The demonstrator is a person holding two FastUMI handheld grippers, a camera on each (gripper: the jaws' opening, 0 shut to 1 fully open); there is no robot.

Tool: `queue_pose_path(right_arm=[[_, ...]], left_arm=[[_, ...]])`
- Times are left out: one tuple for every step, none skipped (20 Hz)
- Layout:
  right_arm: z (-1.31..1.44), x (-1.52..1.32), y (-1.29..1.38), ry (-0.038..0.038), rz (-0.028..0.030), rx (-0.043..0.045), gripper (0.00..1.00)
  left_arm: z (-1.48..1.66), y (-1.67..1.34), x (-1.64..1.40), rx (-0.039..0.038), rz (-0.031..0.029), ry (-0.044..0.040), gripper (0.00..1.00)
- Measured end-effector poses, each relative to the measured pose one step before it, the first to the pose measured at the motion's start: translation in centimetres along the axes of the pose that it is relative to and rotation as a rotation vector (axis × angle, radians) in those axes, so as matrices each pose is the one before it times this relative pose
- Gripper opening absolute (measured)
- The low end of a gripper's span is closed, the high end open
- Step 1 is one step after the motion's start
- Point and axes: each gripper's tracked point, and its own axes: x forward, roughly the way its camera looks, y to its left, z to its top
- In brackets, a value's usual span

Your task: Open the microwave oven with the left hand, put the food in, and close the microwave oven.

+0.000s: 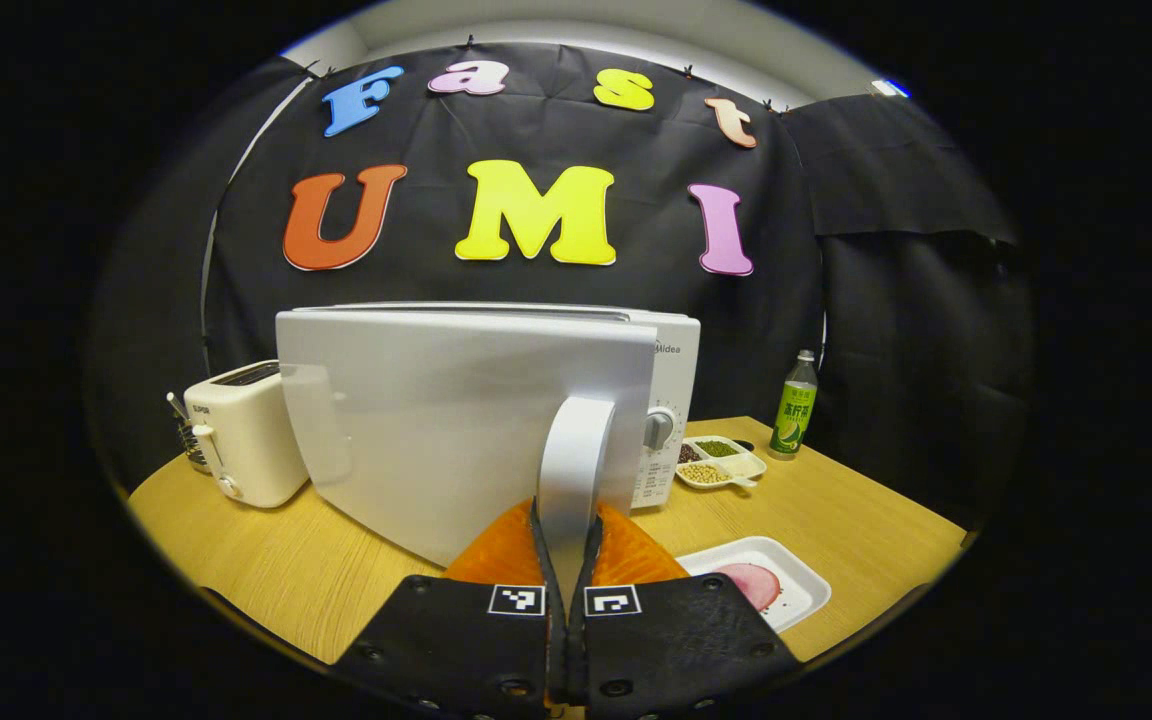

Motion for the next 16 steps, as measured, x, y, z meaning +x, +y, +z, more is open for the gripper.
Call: queue_pose_path(right_arm=[[0.222,-0.313,0.834,0.00053,0.01094,-0.00124,1.00],[0.074,-0.289,0.907,0.00063,0.01468,0.00014,1.00],[0.196,-0.251,1.062,0.00194,0.01701,0.00018,0.95],[0.122,-0.293,0.996,0.00235,0.01657,-0.00159,0.95],[0.173,-0.284,0.916,-0.00024,0.01566,-0.00369,0.95],[0.234,-0.212,0.761,-0.00339,0.01240,-0.00545,1.00],[0.289,-0.281,0.723,-0.00557,0.00842,-0.00555,1.00],[0.145,-0.228,0.624,-0.00366,0.00905,-0.00593,1.00],[0.086,-0.167,0.620,-0.00227,0.00949,-0.00512,1.00],[-0.010,-0.228,0.573,-0.00189,0.00903,-0.00326,1.00],[0.004,-0.141,0.461,0.00056,0.00826,-0.00205,0.96],[-0.133,0.107,0.418,0.00581,0.00798,-0.00220,1.00],[-0.061,0.169,0.353,0.00776,0.00821,-0.00318,1.00],[0.025,0.299,0.218,0.00596,0.00522,-0.00282,1.00],[0.113,0.266,-0.079,0.00465,-0.00125,-0.00412,1.00],[0.076,0.241,-0.257,0.00383,-0.00515,-0.00641,1.00]], left_arm=[[-0.163,0.615,-1.065,0.00344,0.00147,0.00291,0.00],[-0.279,0.752,-1.147,-0.00154,0.00233,0.00089,0.00],[-0.219,0.778,-0.986,-0.00299,0.00292,0.00770,0.05],[-0.174,0.693,-1.162,0.00131,-0.00048,0.00208,0.05],[-0.232,0.929,-1.027,-0.00466,0.00417,-0.00040,0.05],[-0.194,1.118,-1.131,-0.00210,0.00886,0.00366,0.07],[-0.270,1.291,-1.252,0.00247,0.02163,0.00158,0.12],[-0.090,1.333,-1.445,0.00043,0.01958,-0.00270,0.15],[-0.436,1.432,-1.367,0.00632,0.03828,0.00861,0.13],[0.035,1.737,-1.783,0.01355,0.06212,-0.00806,0.20],[0.143,1.299,-0.924,0.00908,0.03960,-0.00577,0.66],[0.162,-0.082,-1.280,0.00045,0.00016,-0.00858,0.95],[0.153,0.089,-1.129,0.00703,0.01172,-0.00673,0.96],[0.124,0.391,-1.269,0.01173,0.02125,-0.00324,0.95],[0.190,0.236,-1.030,0.00741,0.01362,-0.00410,0.96],[0.434,0.214,-0.838,-0.00383,0.01792,-0.00252,0.96]])
